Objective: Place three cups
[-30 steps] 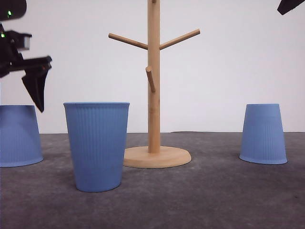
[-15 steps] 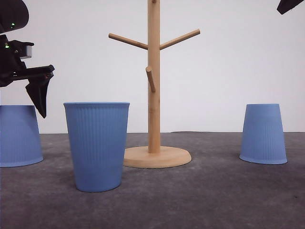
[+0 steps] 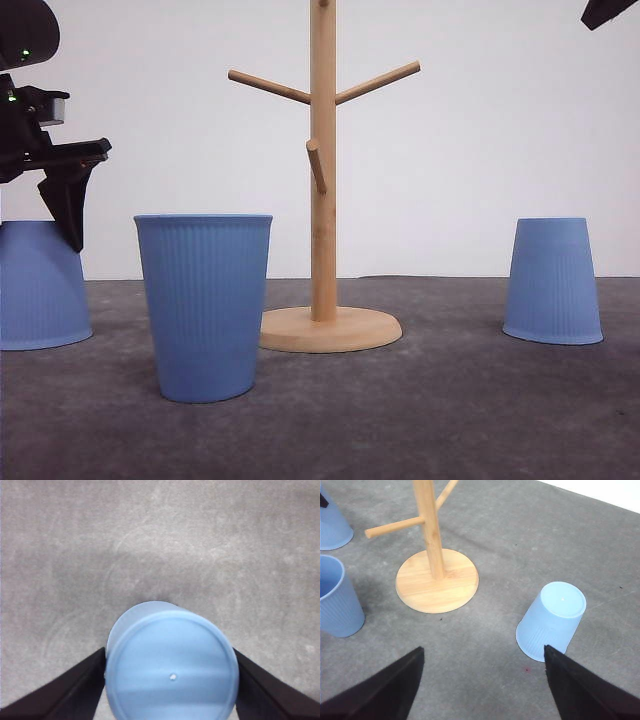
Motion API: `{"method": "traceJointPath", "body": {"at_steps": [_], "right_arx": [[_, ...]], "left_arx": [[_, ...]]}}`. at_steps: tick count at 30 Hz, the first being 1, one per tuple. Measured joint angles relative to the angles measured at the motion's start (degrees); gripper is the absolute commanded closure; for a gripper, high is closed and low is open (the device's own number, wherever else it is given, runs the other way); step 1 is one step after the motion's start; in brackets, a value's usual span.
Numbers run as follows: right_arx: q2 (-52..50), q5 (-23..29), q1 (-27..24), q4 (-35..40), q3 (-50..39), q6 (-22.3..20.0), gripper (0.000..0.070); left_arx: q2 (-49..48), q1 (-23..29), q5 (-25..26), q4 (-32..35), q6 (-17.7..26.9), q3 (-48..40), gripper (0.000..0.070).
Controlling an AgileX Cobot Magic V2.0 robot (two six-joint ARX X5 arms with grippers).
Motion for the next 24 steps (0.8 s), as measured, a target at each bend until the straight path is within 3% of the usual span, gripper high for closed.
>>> {"method": "traceJointPath", "body": {"at_steps": [9,12,24], "right_arx": [[0.0,0.0,0.0,0.0,0.0,0.0,0.0215],[0.0,0.0,0.0,0.0,0.0,0.0,0.0215],[0.0,0.0,0.0,0.0,0.0,0.0,0.0215]], "left_arx": [[0.0,0.0,0.0,-0.5,0.1,0.3,0.0285],[0.0,0.0,-0.1,-0.7,0.2,0.4,0.0351],[-1.4,0.1,-0.5,-3.5,0.6,0.9,0.0347]]}}
